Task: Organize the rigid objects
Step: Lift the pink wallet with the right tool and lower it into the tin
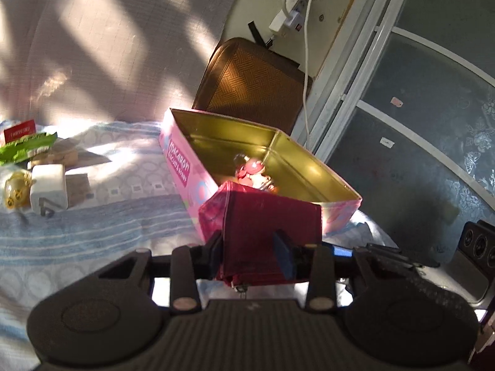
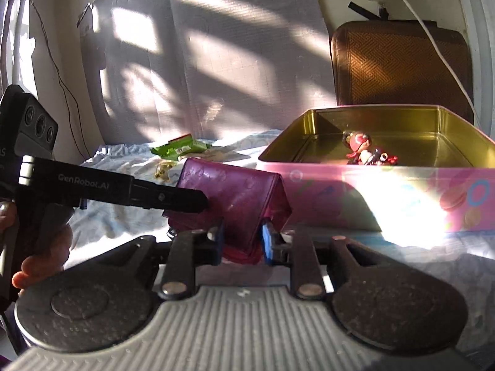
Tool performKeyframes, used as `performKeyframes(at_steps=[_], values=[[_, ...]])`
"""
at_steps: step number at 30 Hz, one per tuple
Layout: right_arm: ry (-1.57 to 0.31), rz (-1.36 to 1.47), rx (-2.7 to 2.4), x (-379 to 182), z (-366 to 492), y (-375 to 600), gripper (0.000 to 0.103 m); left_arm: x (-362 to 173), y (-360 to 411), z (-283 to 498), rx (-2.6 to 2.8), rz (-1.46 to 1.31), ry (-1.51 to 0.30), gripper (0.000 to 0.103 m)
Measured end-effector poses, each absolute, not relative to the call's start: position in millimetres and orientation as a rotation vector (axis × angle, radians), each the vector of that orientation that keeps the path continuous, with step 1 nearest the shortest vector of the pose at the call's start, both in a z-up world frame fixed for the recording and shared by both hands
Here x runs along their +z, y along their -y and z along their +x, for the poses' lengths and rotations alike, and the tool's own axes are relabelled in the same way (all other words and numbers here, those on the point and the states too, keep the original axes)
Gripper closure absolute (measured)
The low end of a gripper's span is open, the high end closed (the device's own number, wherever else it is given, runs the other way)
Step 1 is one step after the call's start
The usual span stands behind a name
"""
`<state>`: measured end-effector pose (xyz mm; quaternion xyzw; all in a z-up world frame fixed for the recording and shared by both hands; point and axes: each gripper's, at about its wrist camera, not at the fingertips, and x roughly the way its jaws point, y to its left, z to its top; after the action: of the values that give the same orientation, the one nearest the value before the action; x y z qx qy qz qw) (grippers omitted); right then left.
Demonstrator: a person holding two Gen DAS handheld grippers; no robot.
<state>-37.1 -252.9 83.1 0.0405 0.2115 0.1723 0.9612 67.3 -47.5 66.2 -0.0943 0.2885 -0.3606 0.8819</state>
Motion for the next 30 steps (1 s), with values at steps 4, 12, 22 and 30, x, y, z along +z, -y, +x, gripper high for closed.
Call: performKeyframes(at_steps=[4, 12, 22, 30], values=[[-0.300, 0.044, 0.283, 109.4, -34.3, 274.0, 0.077, 99.1, 88.7, 80.3, -0.781, -0.127, -0.527, 0.069], [-0.276, 0.065, 0.109, 106.8, -5.4, 340.7, 0.077, 94.1, 191.5, 129.9, -0.840, -0.052, -0.587, 0.067], [-0.302, 0.075, -0.060, 84.8, 27.6, 380.7, 0.075, 65.3, 252.3, 155.4, -0.782, 0.051, -0.638, 0.062], [-0.259, 0.136, -0.098, 82.5, 7.5, 371.4, 0.074, 71.2, 232.8, 130.0, -0.597, 0.147, -0.575, 0.047]])
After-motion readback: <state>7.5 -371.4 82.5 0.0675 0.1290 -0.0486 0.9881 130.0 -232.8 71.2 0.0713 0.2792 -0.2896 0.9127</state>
